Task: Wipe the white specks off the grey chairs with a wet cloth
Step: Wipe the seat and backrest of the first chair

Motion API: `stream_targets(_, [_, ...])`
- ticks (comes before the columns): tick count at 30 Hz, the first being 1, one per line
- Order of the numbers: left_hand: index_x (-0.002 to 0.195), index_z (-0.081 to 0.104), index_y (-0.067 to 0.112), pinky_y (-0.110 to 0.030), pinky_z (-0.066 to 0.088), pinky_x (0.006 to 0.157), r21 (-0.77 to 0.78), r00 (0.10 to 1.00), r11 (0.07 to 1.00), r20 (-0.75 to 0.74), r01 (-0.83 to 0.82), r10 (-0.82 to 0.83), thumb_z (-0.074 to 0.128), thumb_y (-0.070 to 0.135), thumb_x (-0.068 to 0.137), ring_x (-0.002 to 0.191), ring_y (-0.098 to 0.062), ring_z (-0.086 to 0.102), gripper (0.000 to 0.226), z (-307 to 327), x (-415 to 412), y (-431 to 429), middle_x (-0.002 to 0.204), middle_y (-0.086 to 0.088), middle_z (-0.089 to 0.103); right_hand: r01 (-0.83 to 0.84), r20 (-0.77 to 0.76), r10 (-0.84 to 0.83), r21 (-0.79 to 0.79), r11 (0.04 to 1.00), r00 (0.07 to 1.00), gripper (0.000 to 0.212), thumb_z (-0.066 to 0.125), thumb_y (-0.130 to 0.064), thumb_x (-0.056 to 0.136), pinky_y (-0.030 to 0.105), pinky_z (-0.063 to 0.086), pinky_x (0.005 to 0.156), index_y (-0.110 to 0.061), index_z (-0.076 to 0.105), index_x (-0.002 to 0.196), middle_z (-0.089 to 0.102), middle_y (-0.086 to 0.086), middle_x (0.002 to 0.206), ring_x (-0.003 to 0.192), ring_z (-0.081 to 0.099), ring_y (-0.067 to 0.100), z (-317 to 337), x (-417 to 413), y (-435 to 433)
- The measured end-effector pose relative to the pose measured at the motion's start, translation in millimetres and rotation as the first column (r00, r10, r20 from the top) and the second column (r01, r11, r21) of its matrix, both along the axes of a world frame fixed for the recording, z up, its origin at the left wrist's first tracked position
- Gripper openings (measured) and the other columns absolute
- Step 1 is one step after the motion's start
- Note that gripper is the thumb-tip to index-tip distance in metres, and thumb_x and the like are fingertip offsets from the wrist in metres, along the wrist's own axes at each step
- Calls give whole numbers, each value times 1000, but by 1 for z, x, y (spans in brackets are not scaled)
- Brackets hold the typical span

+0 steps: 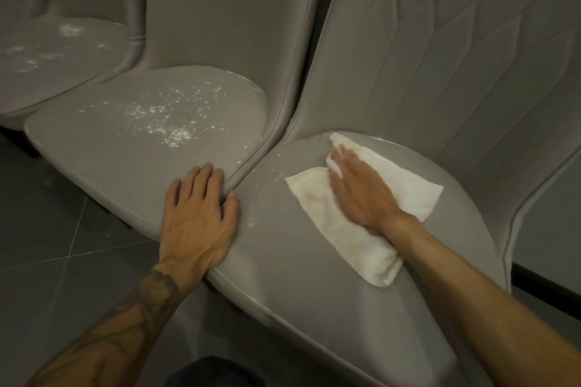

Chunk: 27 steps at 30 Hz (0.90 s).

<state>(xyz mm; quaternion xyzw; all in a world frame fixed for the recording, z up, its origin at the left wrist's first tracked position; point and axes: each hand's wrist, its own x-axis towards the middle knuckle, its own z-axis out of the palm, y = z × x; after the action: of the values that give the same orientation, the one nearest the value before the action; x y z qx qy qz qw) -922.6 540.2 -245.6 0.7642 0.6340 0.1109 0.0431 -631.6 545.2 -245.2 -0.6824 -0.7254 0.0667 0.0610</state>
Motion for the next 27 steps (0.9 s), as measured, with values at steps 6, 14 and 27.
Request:
stream_targets(6, [159, 39, 14, -47, 15, 130, -9, 1000, 1000, -23, 6, -6, 18, 49, 101, 156, -23, 27, 71, -2, -1, 2, 168, -7, 33, -3, -46, 5, 47, 999, 999, 53, 23, -37, 112, 46, 14, 130, -17, 30, 161, 13, 12, 173, 160, 13, 33, 0, -69, 16])
stream_targets(14, [159, 37, 15, -47, 15, 130, -11, 999, 1000, -40, -1, 0, 17, 47, 102, 156, -23, 26, 69, -4, -3, 3, 168, -7, 32, 21, -62, -21, 0, 1000, 998, 57, 24, -36, 113, 42, 15, 130, -12, 19, 165, 12, 8, 174, 161, 12, 25, -1, -43, 37])
stream_targets(27, [154, 48, 14, -39, 29, 121, 11, 986, 987, -18, 163, -163, 15, 46, 103, 143, -25, 44, 68, -1, -32, 15, 158, -6, 47, -112, -68, 113, 17, 994, 991, 57, 22, -40, 112, 41, 14, 131, -20, 19, 166, 10, 1, 175, 162, 10, 22, -3, -85, 31])
